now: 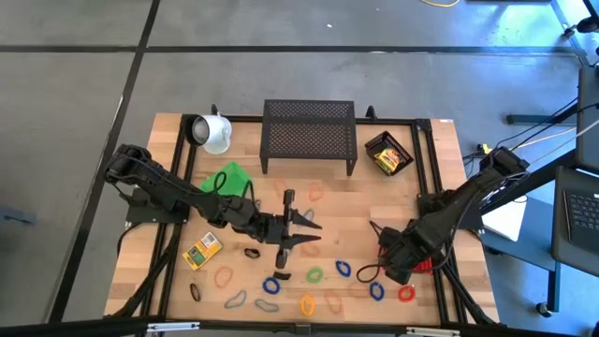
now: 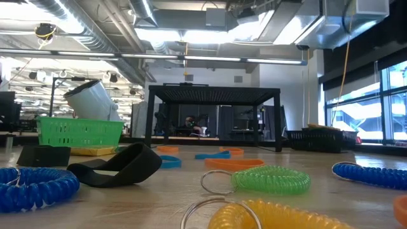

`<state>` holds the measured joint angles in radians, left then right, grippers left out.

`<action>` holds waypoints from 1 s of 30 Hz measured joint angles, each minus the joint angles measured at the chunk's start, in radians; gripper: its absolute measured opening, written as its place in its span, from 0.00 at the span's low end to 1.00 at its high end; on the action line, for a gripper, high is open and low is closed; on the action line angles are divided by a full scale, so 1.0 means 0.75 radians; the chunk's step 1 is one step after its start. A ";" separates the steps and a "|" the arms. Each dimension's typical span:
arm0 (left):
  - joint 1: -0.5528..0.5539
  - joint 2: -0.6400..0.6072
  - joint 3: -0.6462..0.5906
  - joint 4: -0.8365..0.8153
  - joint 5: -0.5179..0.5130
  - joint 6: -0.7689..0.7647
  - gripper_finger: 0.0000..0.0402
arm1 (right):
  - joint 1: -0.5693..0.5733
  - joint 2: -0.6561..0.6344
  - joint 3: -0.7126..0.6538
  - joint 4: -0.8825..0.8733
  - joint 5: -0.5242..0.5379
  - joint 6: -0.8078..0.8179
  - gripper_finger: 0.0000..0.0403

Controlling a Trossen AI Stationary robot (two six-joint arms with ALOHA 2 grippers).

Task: Pick & Place Office Desk Supplies
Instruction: Put the blue rubber band into the red bin

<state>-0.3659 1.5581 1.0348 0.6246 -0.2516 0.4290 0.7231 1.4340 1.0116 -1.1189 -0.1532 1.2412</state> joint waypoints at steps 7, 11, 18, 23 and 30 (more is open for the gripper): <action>-0.004 0.000 0.000 0.001 0.059 -0.023 0.25 | 0.000 -0.005 0.106 0.037 0.370 -0.144 0.50; -0.017 0.000 0.000 0.001 0.099 -0.112 0.24 | -0.002 -0.003 0.112 0.173 0.557 -0.259 0.49; -0.028 0.000 0.000 -0.010 0.090 -0.163 0.24 | -0.022 0.054 0.112 0.451 0.693 -0.464 0.49; -0.025 -0.002 0.000 -0.327 -0.067 -0.388 0.28 | -0.055 0.104 0.112 0.541 0.682 -0.568 0.49; 0.005 -0.001 -0.002 -1.051 -0.015 -0.936 0.38 | -0.108 0.132 0.112 0.541 0.672 -0.677 0.49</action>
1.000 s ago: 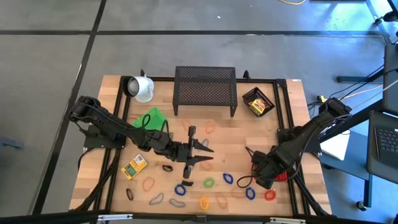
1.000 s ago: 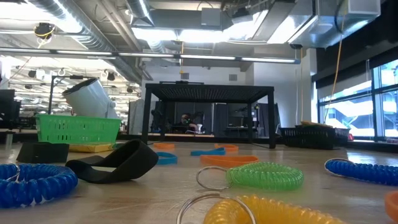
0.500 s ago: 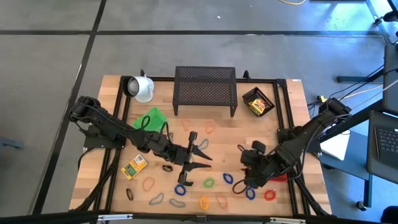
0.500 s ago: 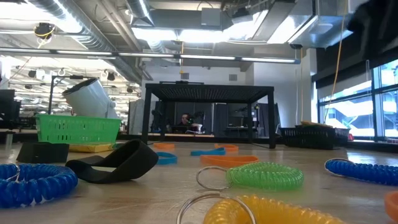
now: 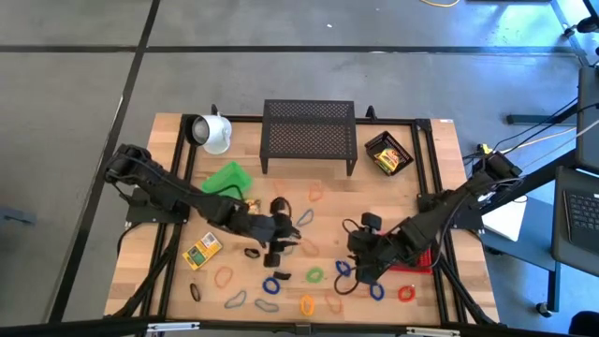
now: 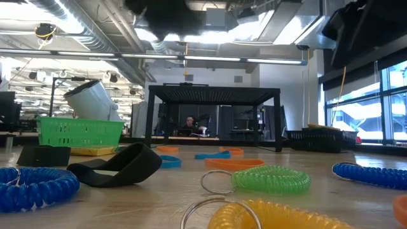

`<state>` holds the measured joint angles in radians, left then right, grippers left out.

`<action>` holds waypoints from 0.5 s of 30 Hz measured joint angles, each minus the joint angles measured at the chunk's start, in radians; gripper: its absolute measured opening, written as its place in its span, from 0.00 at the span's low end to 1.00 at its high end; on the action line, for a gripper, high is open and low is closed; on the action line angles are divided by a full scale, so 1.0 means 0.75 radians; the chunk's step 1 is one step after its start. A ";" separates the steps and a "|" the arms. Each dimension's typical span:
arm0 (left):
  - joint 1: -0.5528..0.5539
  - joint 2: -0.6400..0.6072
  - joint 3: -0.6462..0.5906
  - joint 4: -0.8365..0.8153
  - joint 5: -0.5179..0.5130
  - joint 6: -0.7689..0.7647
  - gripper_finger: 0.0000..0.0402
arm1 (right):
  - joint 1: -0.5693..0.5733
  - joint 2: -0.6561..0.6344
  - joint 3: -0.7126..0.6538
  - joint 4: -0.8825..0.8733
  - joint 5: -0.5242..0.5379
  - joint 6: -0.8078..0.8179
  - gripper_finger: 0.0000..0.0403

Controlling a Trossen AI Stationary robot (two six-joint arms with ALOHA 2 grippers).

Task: Pick & Place Office Desk Supplies
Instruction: Put the blue rubber band into the red bin

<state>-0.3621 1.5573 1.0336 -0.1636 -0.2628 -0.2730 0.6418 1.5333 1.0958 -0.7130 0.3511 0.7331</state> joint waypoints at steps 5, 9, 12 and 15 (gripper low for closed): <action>0.028 0.048 0.000 -0.270 -0.001 -0.187 0.41 | -0.028 -0.006 0.000 -0.009 0.001 0.038 0.49; 0.047 0.154 0.000 -0.281 0.039 -0.227 0.42 | -0.025 -0.006 0.000 -0.010 -0.040 0.094 0.49; 0.059 0.239 0.000 -0.258 0.069 -0.251 0.42 | -0.026 -0.006 0.000 -0.010 -0.139 0.062 0.49; 0.074 0.305 0.000 -0.255 0.068 -0.297 0.41 | -0.026 -0.006 0.000 -0.007 -0.206 0.048 0.49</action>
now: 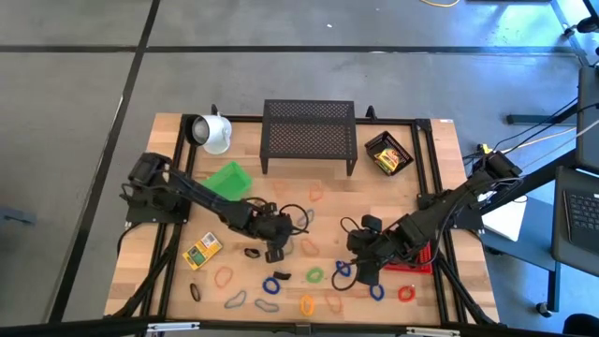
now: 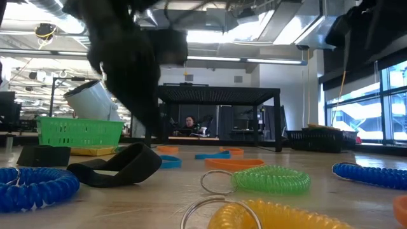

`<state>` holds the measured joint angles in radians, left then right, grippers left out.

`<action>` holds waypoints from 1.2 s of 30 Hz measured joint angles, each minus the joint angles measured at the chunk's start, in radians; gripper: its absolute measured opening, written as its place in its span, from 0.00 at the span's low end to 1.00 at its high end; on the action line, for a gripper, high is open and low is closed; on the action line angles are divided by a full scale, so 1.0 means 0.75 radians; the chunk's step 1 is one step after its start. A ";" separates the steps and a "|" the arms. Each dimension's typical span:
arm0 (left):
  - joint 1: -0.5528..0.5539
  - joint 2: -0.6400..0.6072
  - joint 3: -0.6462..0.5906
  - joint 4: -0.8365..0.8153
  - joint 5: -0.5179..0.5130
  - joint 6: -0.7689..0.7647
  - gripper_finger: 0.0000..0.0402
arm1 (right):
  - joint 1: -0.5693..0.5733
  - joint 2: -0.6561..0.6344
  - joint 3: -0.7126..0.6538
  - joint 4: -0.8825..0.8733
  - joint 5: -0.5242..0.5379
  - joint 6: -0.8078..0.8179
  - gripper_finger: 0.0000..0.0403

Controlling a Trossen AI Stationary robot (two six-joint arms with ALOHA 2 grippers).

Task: Pick & Place Office Desk Supplies
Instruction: Put the blue rubber band into the red bin

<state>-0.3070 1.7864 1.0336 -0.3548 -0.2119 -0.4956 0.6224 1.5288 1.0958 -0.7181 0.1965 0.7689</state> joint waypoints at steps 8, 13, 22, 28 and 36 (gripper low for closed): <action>0.021 0.087 0.004 0.018 0.058 -0.022 0.41 | 0.000 0.000 0.000 0.005 -0.008 0.007 0.49; 0.012 0.099 0.007 0.016 0.004 0.025 0.36 | 0.000 0.000 0.000 0.012 -0.007 0.008 0.49; 0.009 0.104 0.006 0.021 0.004 0.097 0.11 | 0.000 -0.001 0.000 0.037 -0.004 0.010 0.49; 0.010 0.103 0.005 0.021 0.004 0.097 0.01 | 0.000 -0.001 0.000 0.047 -0.004 0.010 0.49; 0.011 0.020 -0.003 0.020 -0.053 0.145 0.01 | 0.000 -0.001 0.000 0.051 -0.004 0.010 0.49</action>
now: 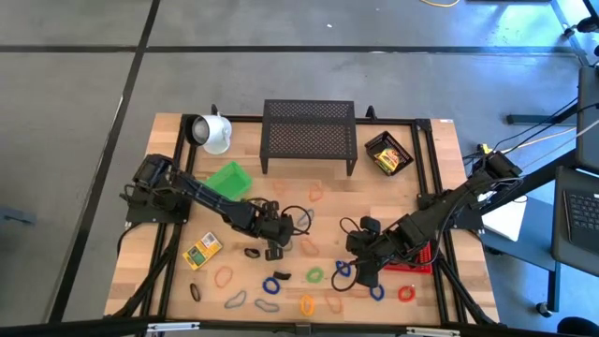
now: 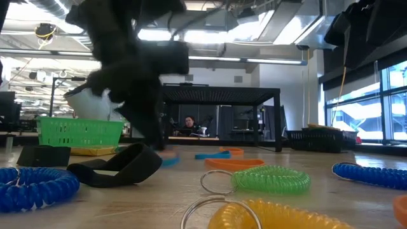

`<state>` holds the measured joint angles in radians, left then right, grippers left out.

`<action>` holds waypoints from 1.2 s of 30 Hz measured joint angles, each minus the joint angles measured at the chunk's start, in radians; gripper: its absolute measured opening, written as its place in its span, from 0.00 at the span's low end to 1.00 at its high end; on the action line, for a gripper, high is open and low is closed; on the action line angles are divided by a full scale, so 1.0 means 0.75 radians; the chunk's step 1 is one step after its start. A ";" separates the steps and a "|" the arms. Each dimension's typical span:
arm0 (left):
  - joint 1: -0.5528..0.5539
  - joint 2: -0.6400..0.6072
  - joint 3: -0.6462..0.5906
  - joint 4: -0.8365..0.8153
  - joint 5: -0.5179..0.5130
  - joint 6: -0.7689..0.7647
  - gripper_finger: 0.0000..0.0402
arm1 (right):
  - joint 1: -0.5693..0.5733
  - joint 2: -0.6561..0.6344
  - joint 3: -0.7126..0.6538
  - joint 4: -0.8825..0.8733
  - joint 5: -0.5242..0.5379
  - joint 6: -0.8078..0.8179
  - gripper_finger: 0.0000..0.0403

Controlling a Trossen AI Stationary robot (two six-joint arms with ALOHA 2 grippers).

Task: Pick & Place Office Desk Supplies
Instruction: Put the blue rubber band into the red bin

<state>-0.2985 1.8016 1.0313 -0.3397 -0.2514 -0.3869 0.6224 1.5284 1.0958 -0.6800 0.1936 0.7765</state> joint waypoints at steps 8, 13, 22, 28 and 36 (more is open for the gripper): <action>-0.003 -0.154 0.000 0.006 -0.058 0.022 0.01 | 0.000 0.000 0.000 0.000 0.000 0.000 0.49; -0.021 -0.232 0.001 0.093 -0.052 0.093 0.01 | 0.000 0.000 0.000 0.001 -0.001 0.000 0.49; -0.123 -0.264 0.003 0.496 0.121 0.279 0.01 | 0.000 0.000 0.000 0.010 -0.001 0.000 0.49; -0.151 -0.264 0.003 0.808 0.215 0.372 0.01 | 0.000 -0.001 0.000 0.011 -0.001 0.000 0.49; -0.149 -0.194 0.006 1.129 0.316 0.484 0.01 | 0.000 -0.001 0.000 0.010 -0.001 -0.001 0.49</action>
<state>-0.4101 1.6559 1.0355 0.5074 -0.0144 -0.0242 0.6224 1.5280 1.0958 -0.6723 0.1932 0.7761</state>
